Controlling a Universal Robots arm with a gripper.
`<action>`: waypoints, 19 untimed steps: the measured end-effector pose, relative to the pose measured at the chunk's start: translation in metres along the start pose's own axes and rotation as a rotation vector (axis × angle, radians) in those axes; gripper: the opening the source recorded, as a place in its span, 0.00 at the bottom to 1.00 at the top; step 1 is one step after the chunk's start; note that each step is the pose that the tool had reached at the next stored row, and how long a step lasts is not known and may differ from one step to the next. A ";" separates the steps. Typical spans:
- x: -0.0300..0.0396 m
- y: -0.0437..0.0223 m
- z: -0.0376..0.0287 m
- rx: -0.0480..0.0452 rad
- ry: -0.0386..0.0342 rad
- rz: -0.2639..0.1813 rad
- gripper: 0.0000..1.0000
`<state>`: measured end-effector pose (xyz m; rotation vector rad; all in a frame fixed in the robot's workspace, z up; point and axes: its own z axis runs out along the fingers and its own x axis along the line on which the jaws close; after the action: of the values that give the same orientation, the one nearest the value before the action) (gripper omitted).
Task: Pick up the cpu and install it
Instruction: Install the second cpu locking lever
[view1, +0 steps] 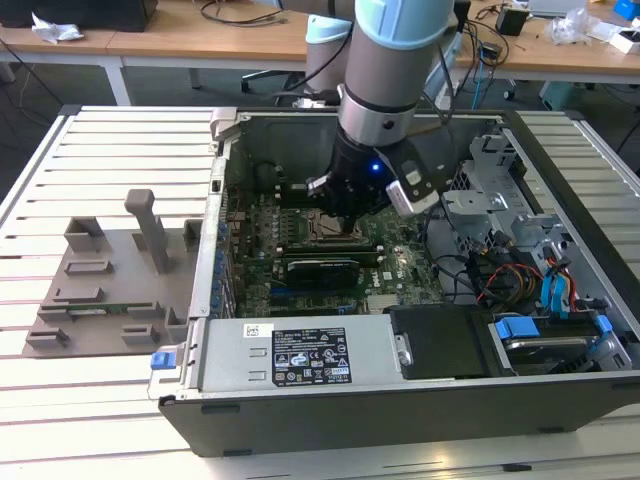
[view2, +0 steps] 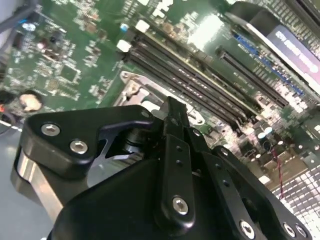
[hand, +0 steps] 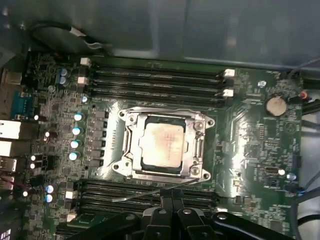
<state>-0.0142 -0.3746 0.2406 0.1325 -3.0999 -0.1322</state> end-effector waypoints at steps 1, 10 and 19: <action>0.0046 0.0001 0.0031 0.0000 0.0000 0.000 0.11; 0.0256 0.0001 0.0230 -0.0001 0.0000 0.000 0.11; 0.0472 0.0036 0.0373 -0.0034 -0.0001 0.000 0.11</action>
<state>-0.0630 -0.3720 0.2052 0.1326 -3.0996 -0.1374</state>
